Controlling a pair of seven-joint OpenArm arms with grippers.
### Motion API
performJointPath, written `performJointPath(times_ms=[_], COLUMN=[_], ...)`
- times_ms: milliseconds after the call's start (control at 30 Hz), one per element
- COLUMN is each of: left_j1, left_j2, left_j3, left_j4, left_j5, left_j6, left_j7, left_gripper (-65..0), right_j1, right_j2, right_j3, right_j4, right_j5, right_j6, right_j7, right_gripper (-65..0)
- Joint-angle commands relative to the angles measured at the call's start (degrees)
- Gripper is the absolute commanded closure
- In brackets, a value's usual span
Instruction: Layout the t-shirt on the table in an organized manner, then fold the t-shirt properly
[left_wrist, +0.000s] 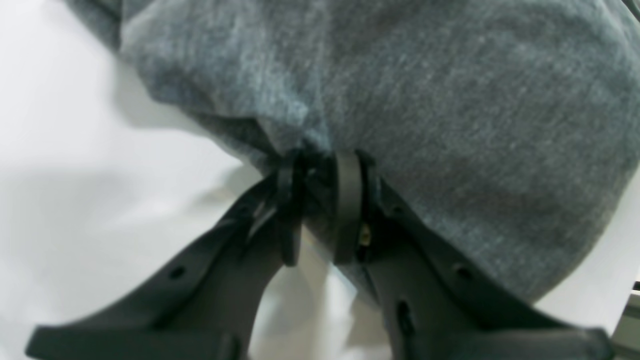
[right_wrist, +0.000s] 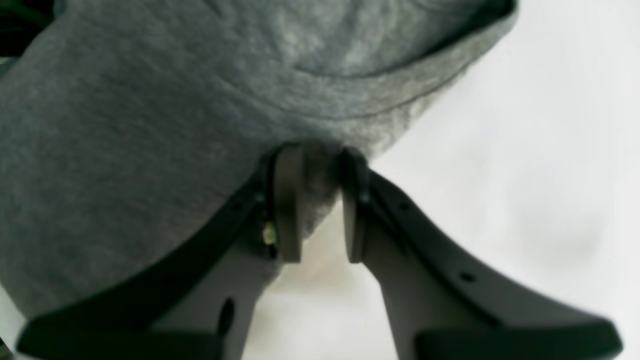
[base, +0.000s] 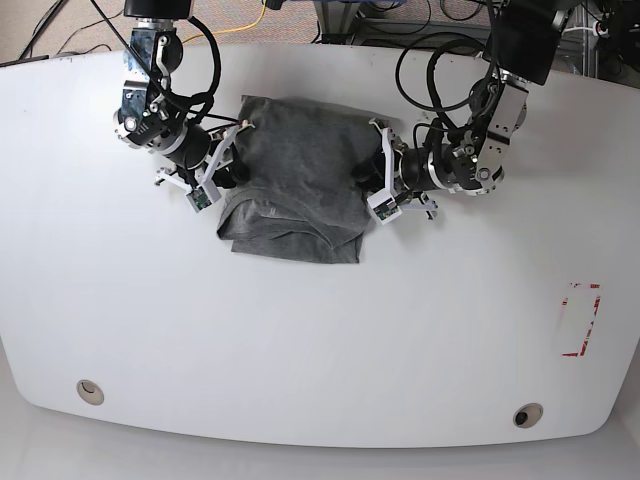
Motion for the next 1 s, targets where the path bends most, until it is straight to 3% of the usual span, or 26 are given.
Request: performJointPath(times_ms=[0,200,500,667,800,967], left_j1=[0.7,1.5,1.2,-1.0,-1.7,-3.2], left_j2=[-0.3,-0.2,0.1,3.7,7.3,12.2], left_j3=[-0.1,-3.9,-7.7,-7.5,-4.3,0.9], left_j4=[0.7,2.3,10.1,14.4,17.2,19.2], left_j5=[0.5,0.5,0.7,1.9,6.1,11.8], left_j6=[-0.3,-0.3,-0.3,-0.3,5.8,11.9], left_j7=[1.2,1.4,1.4,1.0,0.9,0.2], left_gripper=[-8.9,-8.9,-9.0,-9.2,-9.4,-9.4], right_j1=[1.5,2.4,1.4,1.2,1.1,0.9], right_j2=[0.4,0.4,0.5,0.5,0.9,4.2], right_j3=[0.2,0.3,6.0,11.1,14.2,15.5], right_j4=[-0.2,0.7,13.3,19.5,20.8,20.7], right_j5=[0.9,0.9,0.9,0.9,0.9,0.9], right_j6=[0.1,0.1,0.1,0.1,0.1,0.1], right_j7=[1.3,1.4,-0.5,-2.2,-2.4,-2.7], right_gripper=[-13.3,-13.2,-13.5,-13.6,-13.6,-13.6])
